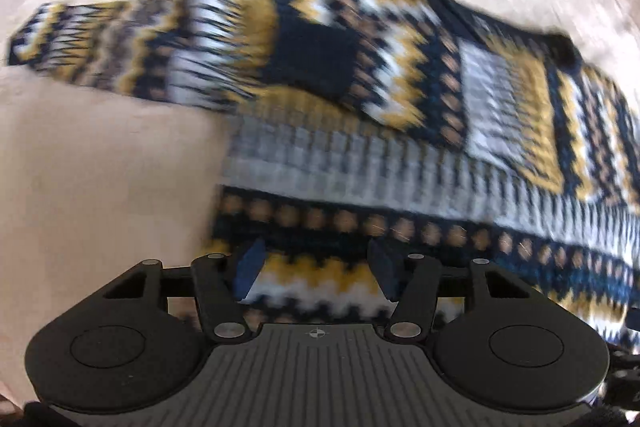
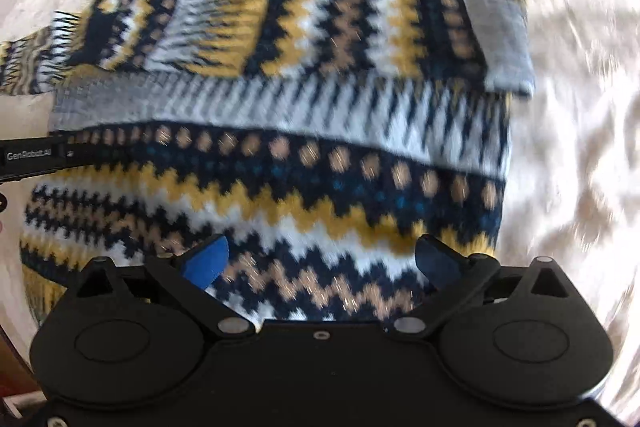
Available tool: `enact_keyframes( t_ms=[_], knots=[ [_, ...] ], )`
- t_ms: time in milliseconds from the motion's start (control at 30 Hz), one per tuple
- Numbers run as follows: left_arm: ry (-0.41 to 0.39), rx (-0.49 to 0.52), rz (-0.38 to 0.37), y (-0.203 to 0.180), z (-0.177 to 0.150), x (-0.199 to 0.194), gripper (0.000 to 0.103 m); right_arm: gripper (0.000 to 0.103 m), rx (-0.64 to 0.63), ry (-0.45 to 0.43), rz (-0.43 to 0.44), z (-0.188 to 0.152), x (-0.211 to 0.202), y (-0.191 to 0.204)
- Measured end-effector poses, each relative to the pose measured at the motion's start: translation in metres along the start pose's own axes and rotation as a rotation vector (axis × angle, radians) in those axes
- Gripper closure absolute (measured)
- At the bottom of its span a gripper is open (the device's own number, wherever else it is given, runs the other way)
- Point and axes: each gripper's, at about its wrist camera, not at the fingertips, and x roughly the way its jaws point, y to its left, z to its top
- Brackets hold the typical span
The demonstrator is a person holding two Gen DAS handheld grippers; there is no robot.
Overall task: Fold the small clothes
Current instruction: 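Grasp the other sweater cuff with the left gripper and lift it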
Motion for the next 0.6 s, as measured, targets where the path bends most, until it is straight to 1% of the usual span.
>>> enact_keyframes(
  t_ms=[133,233,300,367,467,600],
  knots=[
    [-0.072,-0.103,-0.024,0.054,0.003,-0.014,0.047,0.003,-0.038,-0.085,-0.020,0.014,-0.019,0.014],
    [-0.115,-0.173,-0.007,0.097,0.013,-0.020,0.047,0.003,-0.057,-0.161,-0.059,0.026,-0.032,0.031],
    [-0.140,-0.218,-0.004,0.129,0.023,-0.020,0.047,0.003,-0.059,-0.218,-0.056,0.029,-0.040,0.041],
    [-0.151,-0.225,-0.009,0.157,0.034,-0.018,0.047,0.003,-0.054,-0.269,-0.048,0.033,-0.049,0.051],
    [-0.178,-0.216,0.008,0.192,0.051,-0.011,0.047,0.003,-0.023,-0.321,-0.057,0.043,-0.054,0.069],
    [-0.179,-0.236,0.012,0.237,0.080,0.009,0.047,0.003,0.000,-0.334,-0.060,0.050,-0.055,0.093]
  ],
)
